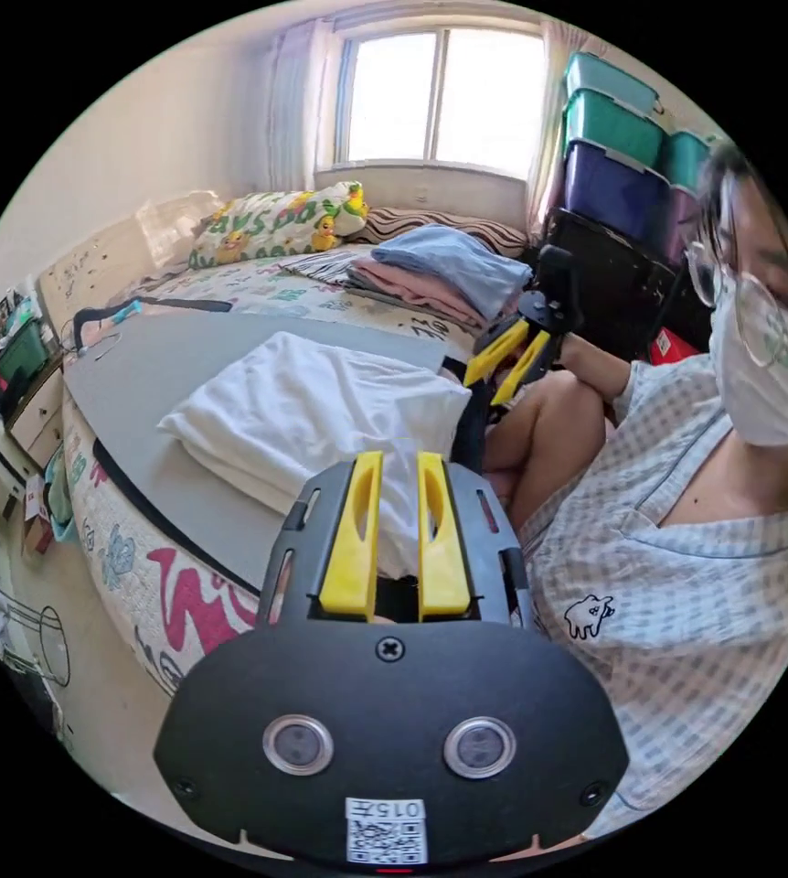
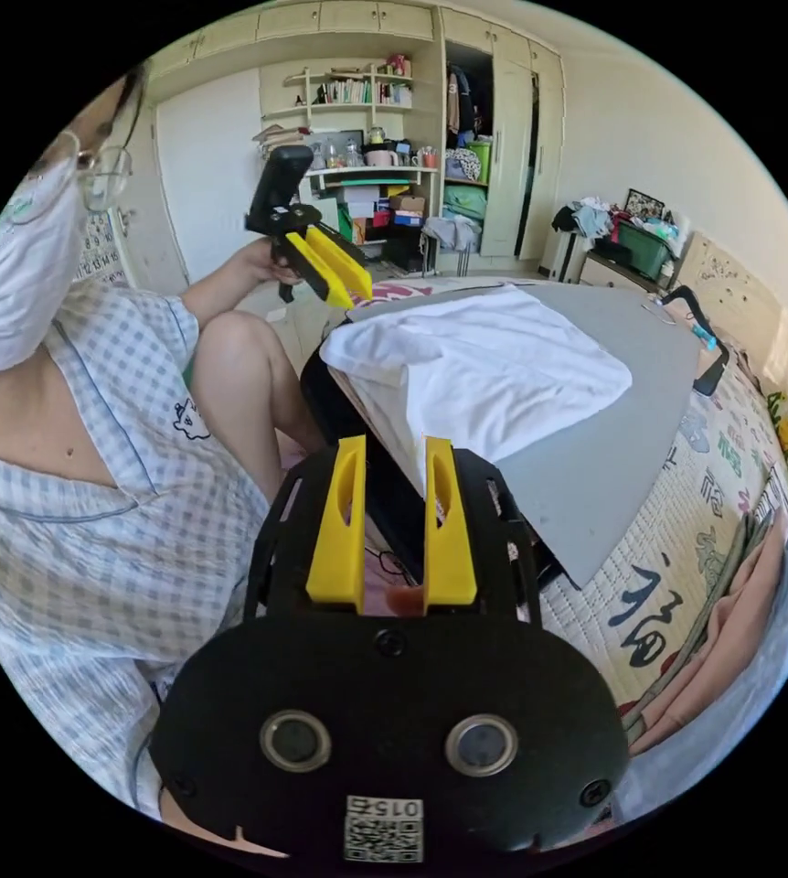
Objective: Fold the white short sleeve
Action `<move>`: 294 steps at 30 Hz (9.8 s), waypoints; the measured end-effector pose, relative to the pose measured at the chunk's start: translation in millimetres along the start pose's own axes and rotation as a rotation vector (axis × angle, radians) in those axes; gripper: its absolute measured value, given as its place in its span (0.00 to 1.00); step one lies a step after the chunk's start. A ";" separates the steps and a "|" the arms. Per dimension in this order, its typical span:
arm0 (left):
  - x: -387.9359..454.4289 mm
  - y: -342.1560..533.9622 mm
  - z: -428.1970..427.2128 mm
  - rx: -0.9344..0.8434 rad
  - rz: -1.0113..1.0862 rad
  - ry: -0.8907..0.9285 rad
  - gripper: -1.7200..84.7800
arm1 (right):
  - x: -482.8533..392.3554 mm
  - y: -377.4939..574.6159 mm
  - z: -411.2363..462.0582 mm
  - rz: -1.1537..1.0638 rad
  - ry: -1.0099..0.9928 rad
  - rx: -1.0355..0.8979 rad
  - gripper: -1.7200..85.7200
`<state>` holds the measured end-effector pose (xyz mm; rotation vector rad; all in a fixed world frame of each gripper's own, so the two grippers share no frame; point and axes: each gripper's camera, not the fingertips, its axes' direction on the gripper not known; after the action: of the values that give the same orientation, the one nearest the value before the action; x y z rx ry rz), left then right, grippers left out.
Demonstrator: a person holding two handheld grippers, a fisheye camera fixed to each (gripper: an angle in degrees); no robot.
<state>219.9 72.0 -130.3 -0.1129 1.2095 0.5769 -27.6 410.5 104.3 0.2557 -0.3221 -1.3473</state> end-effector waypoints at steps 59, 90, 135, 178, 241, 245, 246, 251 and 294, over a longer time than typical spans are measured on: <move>-229.0 64.5 134.0 0.004 -0.568 -0.010 0.03 | 264.6 -214.2 -16.0 0.576 -0.013 -0.095 0.04; -167.5 138.0 199.9 -0.026 -0.528 -0.008 0.08 | 51.2 -197.2 -142.3 -0.032 -0.068 -0.071 0.08; -302.4 118.9 101.8 0.185 -0.405 -0.057 0.03 | 99.2 -333.9 -126.1 0.487 0.092 -0.066 0.01; -467.5 -97.8 117.6 0.667 0.009 -0.072 0.03 | -81.6 -178.8 -298.6 0.353 0.797 0.685 0.01; -559.1 -490.0 342.2 0.405 -0.212 0.342 0.03 | 133.8 -94.0 -910.7 0.755 0.057 0.711 0.02; -547.7 -476.4 373.1 0.364 -0.247 0.401 0.03 | 138.6 -90.3 -913.9 0.824 0.030 0.702 0.02; -545.2 -475.3 381.3 0.352 -0.261 0.404 0.03 | 141.1 -92.0 -915.6 0.829 0.033 0.693 0.02; -548.9 -484.9 398.5 0.388 -0.301 0.408 0.03 | 174.9 -122.0 -943.9 0.797 0.049 0.682 0.02; -359.3 -499.3 550.1 0.275 -0.482 0.705 0.03 | 279.6 -192.3 -1103.2 1.074 -0.163 0.618 0.02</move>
<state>842.3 -272.8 287.9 -0.3850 1.8552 -0.0788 260.0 92.7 -967.4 0.4040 -0.8667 -0.1779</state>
